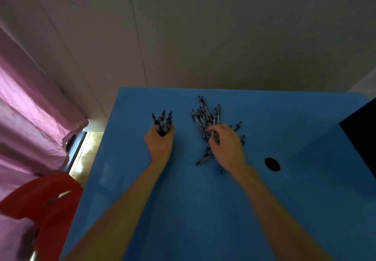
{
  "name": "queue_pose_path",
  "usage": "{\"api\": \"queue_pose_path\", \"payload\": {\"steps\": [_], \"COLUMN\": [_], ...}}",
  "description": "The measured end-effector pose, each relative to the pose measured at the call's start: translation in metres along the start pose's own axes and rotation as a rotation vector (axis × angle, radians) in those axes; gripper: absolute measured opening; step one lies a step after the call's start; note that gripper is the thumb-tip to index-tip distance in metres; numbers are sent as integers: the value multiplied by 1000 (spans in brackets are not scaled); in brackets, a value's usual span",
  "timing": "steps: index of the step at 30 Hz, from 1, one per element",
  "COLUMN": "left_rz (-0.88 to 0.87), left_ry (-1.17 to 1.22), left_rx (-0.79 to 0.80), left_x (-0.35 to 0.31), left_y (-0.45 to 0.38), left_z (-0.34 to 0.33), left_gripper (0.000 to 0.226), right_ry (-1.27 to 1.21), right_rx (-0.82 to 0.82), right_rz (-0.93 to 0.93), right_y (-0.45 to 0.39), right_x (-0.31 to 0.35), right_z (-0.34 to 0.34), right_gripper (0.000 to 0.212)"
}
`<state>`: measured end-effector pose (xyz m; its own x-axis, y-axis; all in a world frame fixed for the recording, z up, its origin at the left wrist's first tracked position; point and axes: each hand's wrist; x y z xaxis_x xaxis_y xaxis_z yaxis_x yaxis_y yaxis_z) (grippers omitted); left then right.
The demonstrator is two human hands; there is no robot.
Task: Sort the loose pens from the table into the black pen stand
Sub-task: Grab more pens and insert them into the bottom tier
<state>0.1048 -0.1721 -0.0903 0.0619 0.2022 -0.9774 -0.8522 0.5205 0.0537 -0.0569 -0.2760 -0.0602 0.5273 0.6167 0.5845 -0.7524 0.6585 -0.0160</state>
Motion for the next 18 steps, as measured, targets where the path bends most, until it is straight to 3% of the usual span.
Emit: {"api": "queue_pose_path", "payload": {"steps": [7,11,18], "left_rz": [-6,6,14], "left_ry": [-74,-216,-260], "left_rx": [81,132,438], "left_x": [-5,-34,-89], "left_y": [6,17,40], "left_z": [13,15,2], "left_gripper": [42,47,21], "right_ry": [-12,-14,-35], "right_rx": [-5,-5,-4], "right_rz": [-13,-37,-154], "right_y": [7,18,57], "right_x": [7,14,14], "right_z": [7,25,81], "right_gripper": [26,25,23]}}
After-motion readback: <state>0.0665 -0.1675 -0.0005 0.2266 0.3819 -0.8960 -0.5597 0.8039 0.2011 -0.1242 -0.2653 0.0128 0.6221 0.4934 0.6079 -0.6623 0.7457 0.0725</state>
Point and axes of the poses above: each hand's wrist, its own y-axis away from the middle knuckle, its own z-axis out of the back of the hand, x = y × z, and after that the axes turned 12 degrees about x, right-handed
